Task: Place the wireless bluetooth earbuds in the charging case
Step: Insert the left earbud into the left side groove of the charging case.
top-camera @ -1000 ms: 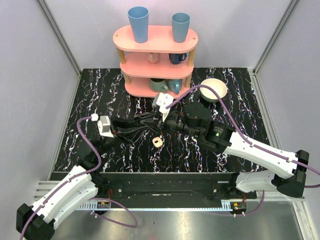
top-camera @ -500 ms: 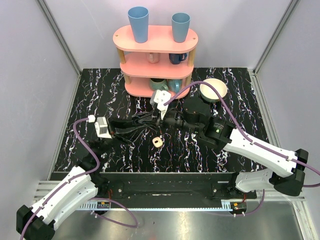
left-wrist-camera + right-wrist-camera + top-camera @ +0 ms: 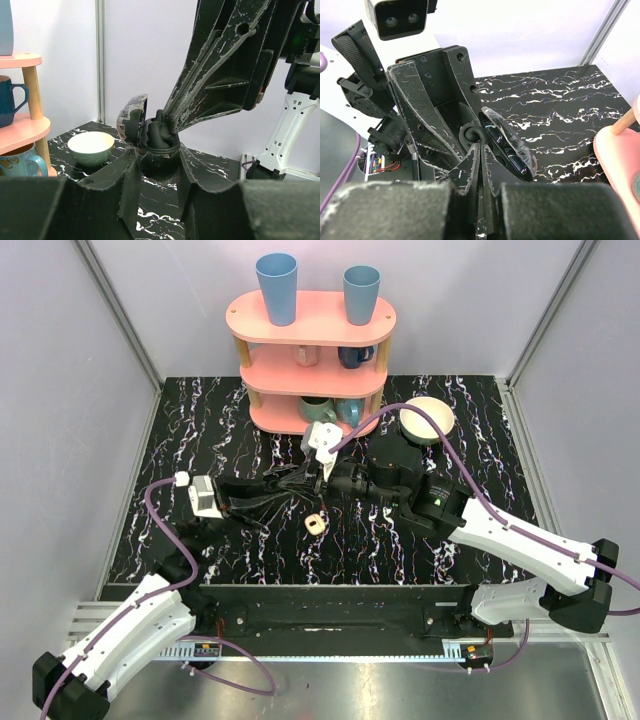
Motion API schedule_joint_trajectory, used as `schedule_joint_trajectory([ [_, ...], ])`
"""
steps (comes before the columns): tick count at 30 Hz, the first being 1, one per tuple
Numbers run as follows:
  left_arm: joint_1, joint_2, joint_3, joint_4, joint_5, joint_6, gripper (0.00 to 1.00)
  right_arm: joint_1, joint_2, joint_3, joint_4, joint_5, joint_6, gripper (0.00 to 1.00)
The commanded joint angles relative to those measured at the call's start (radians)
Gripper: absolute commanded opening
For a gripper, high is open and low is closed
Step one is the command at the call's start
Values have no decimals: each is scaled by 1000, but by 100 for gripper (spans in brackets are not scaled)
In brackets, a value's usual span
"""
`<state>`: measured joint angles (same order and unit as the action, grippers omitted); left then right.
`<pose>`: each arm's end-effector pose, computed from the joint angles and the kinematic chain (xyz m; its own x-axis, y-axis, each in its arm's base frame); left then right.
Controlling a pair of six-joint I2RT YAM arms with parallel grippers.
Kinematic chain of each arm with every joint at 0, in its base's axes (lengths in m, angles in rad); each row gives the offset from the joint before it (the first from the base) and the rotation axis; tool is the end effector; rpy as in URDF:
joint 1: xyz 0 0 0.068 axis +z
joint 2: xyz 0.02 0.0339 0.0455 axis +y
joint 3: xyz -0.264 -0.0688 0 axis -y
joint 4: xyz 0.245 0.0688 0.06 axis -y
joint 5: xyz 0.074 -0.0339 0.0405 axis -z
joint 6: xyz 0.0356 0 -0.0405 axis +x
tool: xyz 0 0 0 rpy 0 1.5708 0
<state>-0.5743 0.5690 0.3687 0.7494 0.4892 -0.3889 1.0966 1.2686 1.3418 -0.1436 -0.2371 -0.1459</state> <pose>0.1081 -0.0899 0.3208 0.0960 -0.4608 -0.8823 0.9213 0.3768 -0.0965 0.1249 0.2616 0.4357 0.1095 -0.0961 -0.9893 -0.9661 0.2238 -0.1287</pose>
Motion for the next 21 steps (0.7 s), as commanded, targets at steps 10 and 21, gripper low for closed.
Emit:
schedule_joint_trajectory([
  [10,-4,-11,19,99,-23,27,0,19,15,11,-102,-50,-4,29],
  [21,-4,-23,-16,71,-17,31,0,20,-9,-16,28,34,11,38],
])
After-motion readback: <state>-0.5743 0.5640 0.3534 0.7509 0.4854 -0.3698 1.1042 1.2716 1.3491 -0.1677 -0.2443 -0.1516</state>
